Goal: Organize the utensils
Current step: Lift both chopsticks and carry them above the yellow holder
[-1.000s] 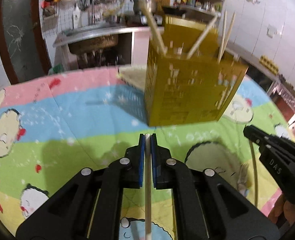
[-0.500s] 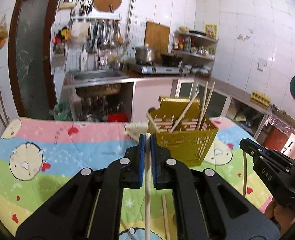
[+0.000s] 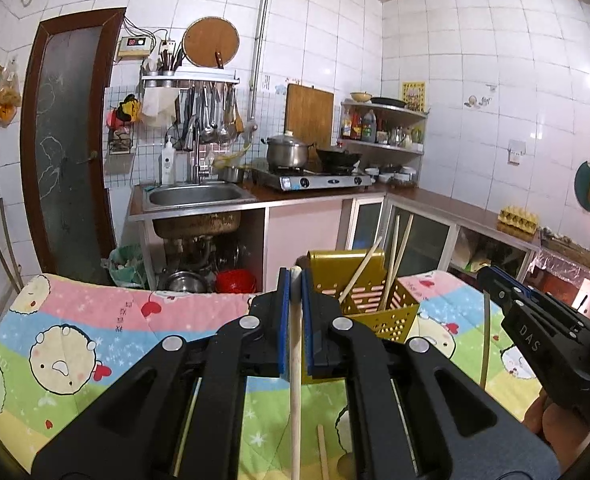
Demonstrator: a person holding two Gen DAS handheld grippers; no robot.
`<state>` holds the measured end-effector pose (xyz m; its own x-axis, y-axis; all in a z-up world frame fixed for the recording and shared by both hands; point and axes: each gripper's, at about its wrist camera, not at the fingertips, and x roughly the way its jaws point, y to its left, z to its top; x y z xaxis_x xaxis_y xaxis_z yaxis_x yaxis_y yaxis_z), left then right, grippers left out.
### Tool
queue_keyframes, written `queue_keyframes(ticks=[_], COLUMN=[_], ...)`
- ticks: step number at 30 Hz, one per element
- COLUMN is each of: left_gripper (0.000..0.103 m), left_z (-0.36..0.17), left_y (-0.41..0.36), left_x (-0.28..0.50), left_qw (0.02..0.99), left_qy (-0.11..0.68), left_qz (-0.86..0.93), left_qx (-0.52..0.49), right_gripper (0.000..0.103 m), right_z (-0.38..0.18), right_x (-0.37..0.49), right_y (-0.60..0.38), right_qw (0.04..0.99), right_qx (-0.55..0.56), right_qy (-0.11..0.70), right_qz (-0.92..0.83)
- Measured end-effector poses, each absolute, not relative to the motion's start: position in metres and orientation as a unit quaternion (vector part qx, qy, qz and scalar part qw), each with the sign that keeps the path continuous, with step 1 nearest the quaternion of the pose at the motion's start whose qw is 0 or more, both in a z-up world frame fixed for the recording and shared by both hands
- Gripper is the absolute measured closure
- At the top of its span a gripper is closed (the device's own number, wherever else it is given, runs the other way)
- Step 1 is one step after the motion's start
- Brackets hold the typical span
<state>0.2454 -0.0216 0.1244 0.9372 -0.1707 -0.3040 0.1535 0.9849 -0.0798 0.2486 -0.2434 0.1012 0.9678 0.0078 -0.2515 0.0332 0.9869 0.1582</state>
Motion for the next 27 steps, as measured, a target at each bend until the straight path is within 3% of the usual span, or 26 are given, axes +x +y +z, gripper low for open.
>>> queue_keyframes(ticks=[11,18,27], left_gripper=[0.098,0.098,0.098], left_z=[0.173,0.225,0.24], left_y=[-0.023,-0.032,-0.052], left_x=[0.251,0.261,0.288], left_qw=[0.99,0.995,0.994], left_qy=[0.107,0.027,-0.039], left_qz=[-0.091,-0.095,-0.097], left_qx=[-0.033,-0.033,-0.038], right_gripper=[0.097,0.097,0.097], right_z=[0.128,0.172,0.201], right_x=[0.259,0.275,0.316], right_y=[-0.245,-0.247,-0.253], right_qw=[0.993,0.996,0.992], right_qx=[0.082,0.084,0.114], right_qy=[0.082,0.015,-0.048], right_qz=[-0.001,0.017,0.039])
